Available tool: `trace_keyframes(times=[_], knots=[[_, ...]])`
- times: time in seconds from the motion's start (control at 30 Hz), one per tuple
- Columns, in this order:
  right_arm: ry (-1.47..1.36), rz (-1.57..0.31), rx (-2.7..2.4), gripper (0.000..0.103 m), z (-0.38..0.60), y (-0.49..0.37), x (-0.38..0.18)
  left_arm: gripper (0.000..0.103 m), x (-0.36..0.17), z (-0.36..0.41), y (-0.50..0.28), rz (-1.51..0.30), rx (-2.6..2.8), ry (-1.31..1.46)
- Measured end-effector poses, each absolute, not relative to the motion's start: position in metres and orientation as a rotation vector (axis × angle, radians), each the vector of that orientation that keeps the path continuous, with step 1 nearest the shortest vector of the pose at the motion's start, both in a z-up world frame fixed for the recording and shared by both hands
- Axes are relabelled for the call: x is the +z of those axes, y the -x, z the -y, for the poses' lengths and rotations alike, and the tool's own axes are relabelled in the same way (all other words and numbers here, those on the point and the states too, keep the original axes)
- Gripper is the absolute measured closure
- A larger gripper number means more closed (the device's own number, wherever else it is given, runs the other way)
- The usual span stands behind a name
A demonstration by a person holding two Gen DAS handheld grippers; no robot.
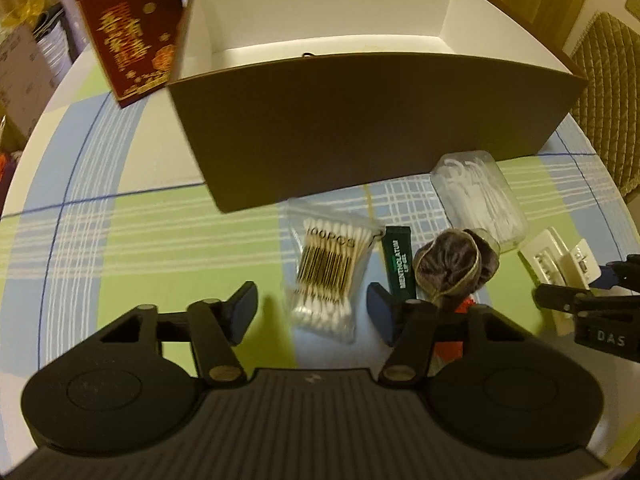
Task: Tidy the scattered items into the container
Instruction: 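Grasp the clear cotton swab bag with the left tool while right holds the rack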
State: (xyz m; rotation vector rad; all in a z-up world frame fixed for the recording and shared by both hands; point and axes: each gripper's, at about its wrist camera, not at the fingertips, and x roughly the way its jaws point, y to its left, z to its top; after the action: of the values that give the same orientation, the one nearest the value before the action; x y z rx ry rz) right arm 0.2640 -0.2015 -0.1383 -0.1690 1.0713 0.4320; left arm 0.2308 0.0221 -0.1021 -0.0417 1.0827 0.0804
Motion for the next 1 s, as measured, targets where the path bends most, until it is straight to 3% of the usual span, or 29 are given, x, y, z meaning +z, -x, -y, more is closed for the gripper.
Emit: trace_keyframes(times=[0.07,0.13,0.43,0.63,0.83,0.87,0.9,0.93,1.0], knots=[[0.170,-1.072,0.430,0.058,0.202,-0.263,-0.138,0.070,-0.107,-0.020,-0.234,-1.091,0.062,0.031],[0.171,-1.072,0.428,0.058,0.203,-0.263,-0.138,0.076,-0.110,-0.020,-0.233,-1.098,0.051,0.023],[0.177,-1.070,0.434,0.058,0.203,-0.261,-0.138,0.082,-0.107,-0.025,-0.205,-1.132,0.041,0.029],[0.176,-1.070,0.441,0.057,0.205,-0.259,-0.136,0.080,-0.103,-0.032,-0.176,-1.201,0.031,0.108],[0.162,-1.085,0.473,0.056,0.206,-0.257,-0.134,0.057,-0.096,-0.032,-0.175,-1.175,0.038,0.102],[0.162,-1.086,0.478,0.051,0.205,-0.256,-0.134,0.053,-0.095,-0.030,-0.178,-1.167,0.036,0.094],[0.162,-1.080,0.477,0.027,0.205,-0.255,-0.133,0.052,-0.095,-0.027,-0.182,-1.161,0.034,0.084],[0.161,-1.064,0.471,0.012,0.206,-0.254,-0.131,0.052,-0.096,-0.025,-0.184,-1.155,0.033,0.074],[0.155,-1.037,0.477,0.012,0.207,-0.252,-0.128,0.052,-0.100,-0.020,-0.188,-1.152,0.030,0.050]])
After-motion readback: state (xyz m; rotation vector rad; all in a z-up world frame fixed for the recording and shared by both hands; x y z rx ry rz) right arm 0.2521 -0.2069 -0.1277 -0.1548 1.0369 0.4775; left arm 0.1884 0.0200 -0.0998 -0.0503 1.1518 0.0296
